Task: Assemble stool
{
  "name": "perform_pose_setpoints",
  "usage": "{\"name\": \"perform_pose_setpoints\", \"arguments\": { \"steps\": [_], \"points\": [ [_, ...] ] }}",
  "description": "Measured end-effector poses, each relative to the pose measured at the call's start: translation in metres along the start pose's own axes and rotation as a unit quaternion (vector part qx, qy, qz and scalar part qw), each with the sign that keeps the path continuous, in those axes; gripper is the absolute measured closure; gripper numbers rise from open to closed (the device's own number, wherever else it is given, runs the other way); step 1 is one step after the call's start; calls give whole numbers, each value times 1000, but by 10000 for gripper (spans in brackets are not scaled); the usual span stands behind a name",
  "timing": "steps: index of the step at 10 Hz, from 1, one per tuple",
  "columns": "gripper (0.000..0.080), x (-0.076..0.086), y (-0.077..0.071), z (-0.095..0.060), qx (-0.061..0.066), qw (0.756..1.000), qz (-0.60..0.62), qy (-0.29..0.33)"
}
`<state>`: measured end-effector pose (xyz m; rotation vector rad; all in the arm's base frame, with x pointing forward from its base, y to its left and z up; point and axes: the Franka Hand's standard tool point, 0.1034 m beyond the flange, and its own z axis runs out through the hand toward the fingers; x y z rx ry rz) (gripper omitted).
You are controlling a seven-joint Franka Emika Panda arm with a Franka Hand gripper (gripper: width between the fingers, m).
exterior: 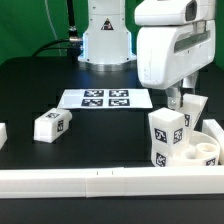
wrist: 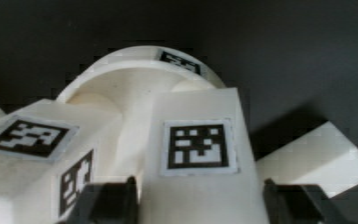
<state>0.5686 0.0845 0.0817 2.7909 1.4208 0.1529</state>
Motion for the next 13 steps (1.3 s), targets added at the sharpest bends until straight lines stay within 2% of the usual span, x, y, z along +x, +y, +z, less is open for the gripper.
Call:
{"name": "perform_pose_setpoints", "arguments": {
  "steps": [3,7,8,10,11,13],
  "points": [
    [465,0,0,0,0,999,35,0],
    [463,0,0,1,0,981,196,0],
    [463,1,-2,1,-3,966,259,4],
    [462,7,-8,1,-6,921,389,11],
    [462,8,-9,1,-6,908,419,12],
    [462,14,-14,1,-2,841,541,15]
  ]
}}
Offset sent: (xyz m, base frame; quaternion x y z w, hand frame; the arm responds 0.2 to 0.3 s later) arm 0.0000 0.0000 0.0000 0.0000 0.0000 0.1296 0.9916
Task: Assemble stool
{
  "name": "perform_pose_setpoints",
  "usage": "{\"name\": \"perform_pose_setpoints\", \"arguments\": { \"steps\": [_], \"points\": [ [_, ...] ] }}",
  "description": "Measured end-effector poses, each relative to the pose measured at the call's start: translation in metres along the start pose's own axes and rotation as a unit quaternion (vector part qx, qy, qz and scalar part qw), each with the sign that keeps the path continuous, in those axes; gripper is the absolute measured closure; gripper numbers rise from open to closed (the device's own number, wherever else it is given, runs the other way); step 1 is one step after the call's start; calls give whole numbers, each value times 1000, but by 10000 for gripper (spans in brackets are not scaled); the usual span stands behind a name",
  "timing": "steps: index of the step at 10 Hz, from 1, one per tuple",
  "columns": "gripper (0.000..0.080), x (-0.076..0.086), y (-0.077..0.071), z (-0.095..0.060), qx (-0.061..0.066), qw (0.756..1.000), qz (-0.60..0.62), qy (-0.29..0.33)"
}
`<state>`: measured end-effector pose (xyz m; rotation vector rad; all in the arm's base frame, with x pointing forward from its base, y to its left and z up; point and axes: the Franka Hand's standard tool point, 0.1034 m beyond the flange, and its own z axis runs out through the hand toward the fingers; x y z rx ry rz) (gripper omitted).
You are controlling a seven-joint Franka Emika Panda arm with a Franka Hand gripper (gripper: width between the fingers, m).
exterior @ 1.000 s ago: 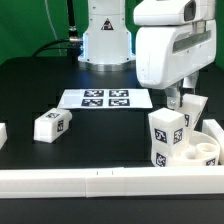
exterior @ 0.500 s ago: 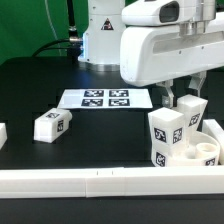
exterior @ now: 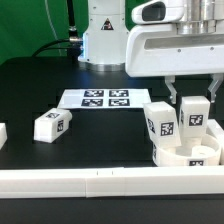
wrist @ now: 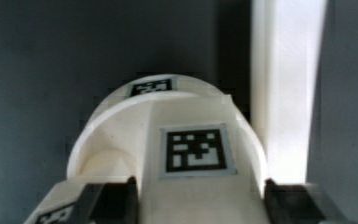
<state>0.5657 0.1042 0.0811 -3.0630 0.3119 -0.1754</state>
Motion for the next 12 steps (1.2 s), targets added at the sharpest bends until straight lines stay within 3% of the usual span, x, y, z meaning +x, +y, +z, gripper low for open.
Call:
{"name": "perform_pose_setpoints", "arguments": {
  "steps": [7,11,12],
  "points": [
    [462,0,-3,-1,13,975,222,-3],
    [462,-1,-6,0,25,928,372,-13],
    [462,-3,-9,0,30,897,440,-20]
  ]
}}
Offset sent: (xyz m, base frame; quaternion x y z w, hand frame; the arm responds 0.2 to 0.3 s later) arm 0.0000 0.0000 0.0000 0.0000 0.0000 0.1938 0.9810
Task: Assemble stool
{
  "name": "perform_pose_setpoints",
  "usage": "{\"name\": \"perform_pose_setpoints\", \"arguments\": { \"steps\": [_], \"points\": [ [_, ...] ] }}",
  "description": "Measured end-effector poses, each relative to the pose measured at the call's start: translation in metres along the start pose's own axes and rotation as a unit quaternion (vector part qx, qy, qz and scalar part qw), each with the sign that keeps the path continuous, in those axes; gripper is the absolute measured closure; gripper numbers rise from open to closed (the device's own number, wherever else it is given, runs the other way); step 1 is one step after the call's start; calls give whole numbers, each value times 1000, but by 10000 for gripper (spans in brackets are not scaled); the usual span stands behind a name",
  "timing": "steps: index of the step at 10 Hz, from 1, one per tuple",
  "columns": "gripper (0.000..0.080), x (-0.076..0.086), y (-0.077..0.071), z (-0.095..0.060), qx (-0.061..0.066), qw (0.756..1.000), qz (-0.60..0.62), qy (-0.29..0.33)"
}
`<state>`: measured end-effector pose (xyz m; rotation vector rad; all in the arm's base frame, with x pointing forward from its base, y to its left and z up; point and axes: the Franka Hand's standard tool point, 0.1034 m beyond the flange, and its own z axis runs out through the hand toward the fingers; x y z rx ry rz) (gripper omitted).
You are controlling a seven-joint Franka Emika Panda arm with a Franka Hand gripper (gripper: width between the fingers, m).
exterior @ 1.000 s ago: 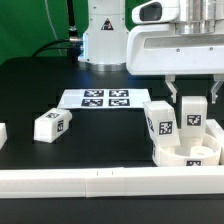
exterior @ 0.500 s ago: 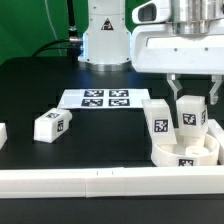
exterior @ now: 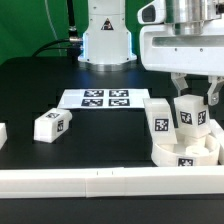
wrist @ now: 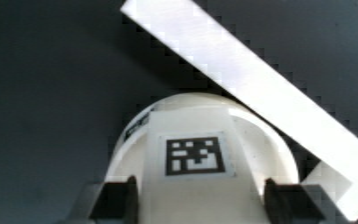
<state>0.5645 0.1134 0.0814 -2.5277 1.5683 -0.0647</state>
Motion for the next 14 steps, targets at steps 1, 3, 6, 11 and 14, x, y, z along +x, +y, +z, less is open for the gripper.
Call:
{"name": "perform_pose_setpoints", "arguments": {
  "steps": [1,3,6,11,14],
  "points": [
    [462,-5,-1,0,2,998,64,-5],
    [462,-10,-2,1,5,988,156,-15],
    [462,-13,-3,2,6,965,262,-22],
    [462,-4,-1,1,47,882,467,-35],
    [462,-11,1,2,74,808,583,-46]
  ]
}}
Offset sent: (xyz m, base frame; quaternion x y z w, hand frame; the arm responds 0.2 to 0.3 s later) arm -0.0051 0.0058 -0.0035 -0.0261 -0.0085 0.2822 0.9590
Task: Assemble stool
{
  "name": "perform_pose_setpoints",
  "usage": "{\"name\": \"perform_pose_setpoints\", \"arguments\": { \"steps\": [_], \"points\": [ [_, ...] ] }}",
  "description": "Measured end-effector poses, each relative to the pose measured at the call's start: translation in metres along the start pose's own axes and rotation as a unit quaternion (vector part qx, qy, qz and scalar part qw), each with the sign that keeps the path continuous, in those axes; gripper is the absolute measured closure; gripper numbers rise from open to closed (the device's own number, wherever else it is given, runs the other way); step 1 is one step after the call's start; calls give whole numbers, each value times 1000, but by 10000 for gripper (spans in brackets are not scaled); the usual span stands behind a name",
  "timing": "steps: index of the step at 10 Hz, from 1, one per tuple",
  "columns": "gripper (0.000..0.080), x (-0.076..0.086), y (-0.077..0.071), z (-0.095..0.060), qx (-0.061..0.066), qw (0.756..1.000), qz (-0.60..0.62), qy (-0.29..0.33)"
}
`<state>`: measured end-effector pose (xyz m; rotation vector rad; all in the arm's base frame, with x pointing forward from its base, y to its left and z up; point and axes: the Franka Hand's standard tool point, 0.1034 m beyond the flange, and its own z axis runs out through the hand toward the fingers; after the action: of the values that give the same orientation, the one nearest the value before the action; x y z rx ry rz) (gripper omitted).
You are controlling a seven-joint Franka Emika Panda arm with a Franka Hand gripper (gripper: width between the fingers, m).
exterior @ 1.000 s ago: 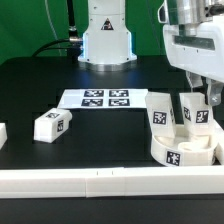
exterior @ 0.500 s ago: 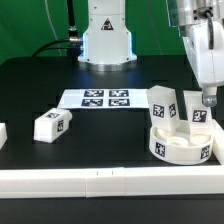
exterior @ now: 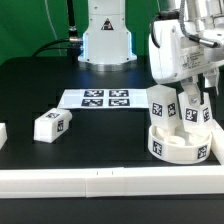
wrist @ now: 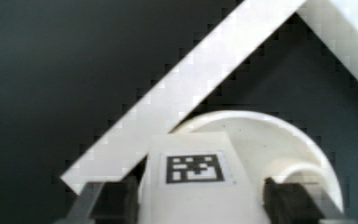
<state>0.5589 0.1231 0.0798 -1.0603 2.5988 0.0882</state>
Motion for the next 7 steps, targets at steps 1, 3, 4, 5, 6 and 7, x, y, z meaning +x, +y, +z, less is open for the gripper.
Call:
{"name": "perform_pose_setpoints", "arguments": {
  "steps": [1,3,4,5,6,7],
  "points": [
    [462,0,0,0,2,1000,27,-3],
    [462,1,0,0,2,999,42,-6],
    [280,1,0,0,2,999,33,-6],
    [280,0,-1,-2,3,1000,25,-8],
    [178,-4,-5,-12,8,1000,13,-19],
    [156,-7,-6,-21,10,1000,8,-29]
  ]
}}
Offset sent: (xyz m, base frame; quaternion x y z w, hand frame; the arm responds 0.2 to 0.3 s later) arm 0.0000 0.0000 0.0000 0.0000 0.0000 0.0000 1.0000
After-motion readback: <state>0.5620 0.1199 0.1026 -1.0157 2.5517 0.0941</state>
